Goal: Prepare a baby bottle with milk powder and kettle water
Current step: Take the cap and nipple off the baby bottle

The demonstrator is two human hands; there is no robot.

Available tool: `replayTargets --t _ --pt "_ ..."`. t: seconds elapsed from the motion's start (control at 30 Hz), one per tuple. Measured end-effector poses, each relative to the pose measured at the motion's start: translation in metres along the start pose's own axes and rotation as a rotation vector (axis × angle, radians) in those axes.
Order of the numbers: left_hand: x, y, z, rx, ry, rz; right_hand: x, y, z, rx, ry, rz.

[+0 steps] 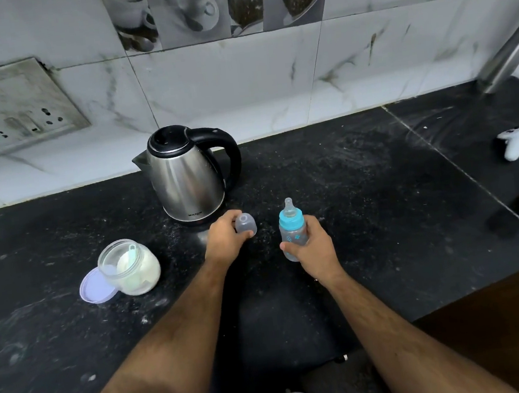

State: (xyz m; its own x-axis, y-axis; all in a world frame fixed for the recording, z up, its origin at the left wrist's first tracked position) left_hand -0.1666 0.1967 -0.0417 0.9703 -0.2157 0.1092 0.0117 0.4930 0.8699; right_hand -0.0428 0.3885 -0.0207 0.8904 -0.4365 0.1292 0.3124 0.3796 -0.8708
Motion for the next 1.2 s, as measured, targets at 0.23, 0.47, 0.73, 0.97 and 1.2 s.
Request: replayTargets --t 0.23,0.47,0.73,0.97,1.2 --pt "-0.008 -0.004 -0.012 -0.124 -0.029 -0.018 -0.006 0.001 -0.004 0.027 -0.054 0.014" --pt "-0.003 0.000 -0.008 -0.119 0.000 -0.036 -0.008 0.000 -0.009 0.005 -0.096 0.032" --pt "0.024 0.046 0.011 0.233 -0.044 -0.127 -0.004 -0.015 -0.025 -0.128 -0.270 0.011" --pt "0.046 0.073 0.008 0.563 -0.423 -0.096 0.018 -0.057 -0.052 -0.318 -0.546 0.039" --pt "0.062 0.070 0.028 0.752 -0.610 0.002 0.053 -0.090 -0.082 -0.421 -0.870 0.030"
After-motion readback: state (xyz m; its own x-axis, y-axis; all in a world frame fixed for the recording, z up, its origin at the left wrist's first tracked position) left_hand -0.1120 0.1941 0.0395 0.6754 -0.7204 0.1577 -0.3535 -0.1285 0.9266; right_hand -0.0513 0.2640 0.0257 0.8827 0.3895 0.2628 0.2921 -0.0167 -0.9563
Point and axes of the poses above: each hand's wrist, its own x-axis away from the middle knuckle, its own z-axis out of the back of the hand, y = z × x, the point moved 10 cm from there along -x, towards the middle knuckle, and after that the axes turned 7 degrees about x, right-handed, at the moved point
